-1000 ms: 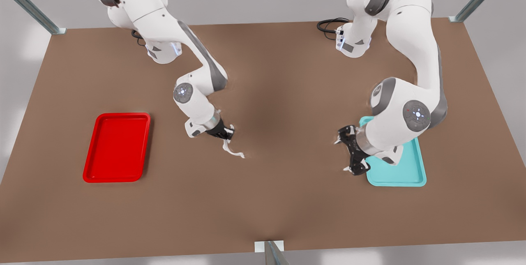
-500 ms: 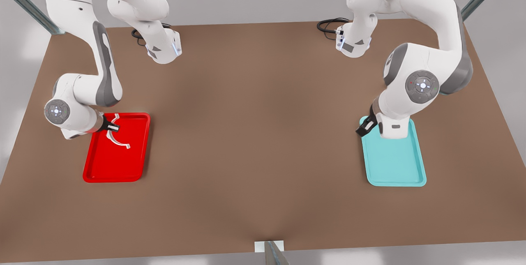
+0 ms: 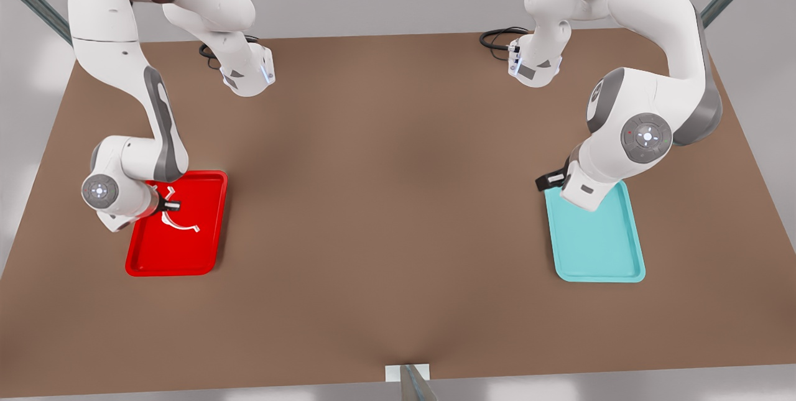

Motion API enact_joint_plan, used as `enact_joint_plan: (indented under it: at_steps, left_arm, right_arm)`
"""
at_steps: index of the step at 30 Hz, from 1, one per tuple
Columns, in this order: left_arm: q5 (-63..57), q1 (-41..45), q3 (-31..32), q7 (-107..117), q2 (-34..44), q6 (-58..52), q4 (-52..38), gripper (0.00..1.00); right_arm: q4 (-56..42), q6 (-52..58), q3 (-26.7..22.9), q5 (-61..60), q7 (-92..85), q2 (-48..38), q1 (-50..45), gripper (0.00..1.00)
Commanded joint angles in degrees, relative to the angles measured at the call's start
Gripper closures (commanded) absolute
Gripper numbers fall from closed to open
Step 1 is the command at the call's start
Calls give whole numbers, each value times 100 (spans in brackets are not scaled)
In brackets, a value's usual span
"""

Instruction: Take the drainage pipe clamp from the left arm, pass it to the right arm, and place it in the plate on the right side

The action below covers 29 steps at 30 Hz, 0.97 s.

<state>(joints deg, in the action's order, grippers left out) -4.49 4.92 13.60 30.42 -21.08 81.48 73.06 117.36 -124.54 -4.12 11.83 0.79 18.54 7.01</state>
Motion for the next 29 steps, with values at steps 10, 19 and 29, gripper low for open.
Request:
enact_joint_plan:
  at_steps: [10,19,29]
  left_arm:
    - [9,-18,2,-2198,7,-27,-3,0]
    - [18,-18,-6,-2189,7,-27,-3,0]
    - [27,-18,-6,-2189,7,-27,-11,0]
  right_arm:
    - [-284,87,17,30,-835,26,46,0]
    - [-3562,3637,87,-1262,-1053,-456,-903,0]
    - [-3026,4781,-97,-1306,-422,-1494,-929,0]
